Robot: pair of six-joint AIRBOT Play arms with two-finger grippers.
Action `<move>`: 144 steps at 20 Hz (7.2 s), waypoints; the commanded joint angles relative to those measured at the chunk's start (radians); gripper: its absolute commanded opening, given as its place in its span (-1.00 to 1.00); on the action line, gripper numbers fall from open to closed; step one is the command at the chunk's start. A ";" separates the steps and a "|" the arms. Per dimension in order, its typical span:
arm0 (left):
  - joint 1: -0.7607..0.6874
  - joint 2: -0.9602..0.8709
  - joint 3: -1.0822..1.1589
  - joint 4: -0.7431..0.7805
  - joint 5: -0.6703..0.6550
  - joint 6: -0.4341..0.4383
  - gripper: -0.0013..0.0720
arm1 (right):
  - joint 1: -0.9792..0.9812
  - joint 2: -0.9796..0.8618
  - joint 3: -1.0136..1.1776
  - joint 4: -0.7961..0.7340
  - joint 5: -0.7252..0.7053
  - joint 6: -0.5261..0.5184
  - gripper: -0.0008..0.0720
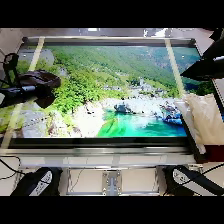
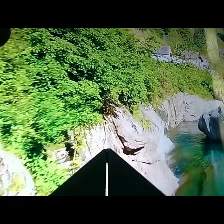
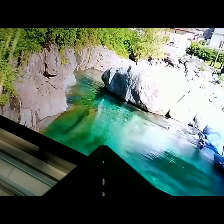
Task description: Fold the shirts.
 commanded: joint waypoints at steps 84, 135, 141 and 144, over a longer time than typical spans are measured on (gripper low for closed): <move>-0.100 -0.430 0.066 0.209 -0.055 -0.111 0.96 | 0.139 -0.148 -0.385 -0.162 -0.203 0.006 0.00; 0.277 0.455 0.240 -0.008 0.085 0.039 -0.94 | 0.456 0.354 0.095 -0.546 -0.071 0.010 -0.95; 0.278 0.353 0.236 -0.073 -0.212 0.034 -0.94 | 0.456 0.276 0.165 -0.537 -0.100 0.001 -0.95; 0.277 0.150 0.173 -0.117 -0.454 0.035 -0.94 | 0.456 0.092 0.165 -0.535 -0.092 -0.001 -0.95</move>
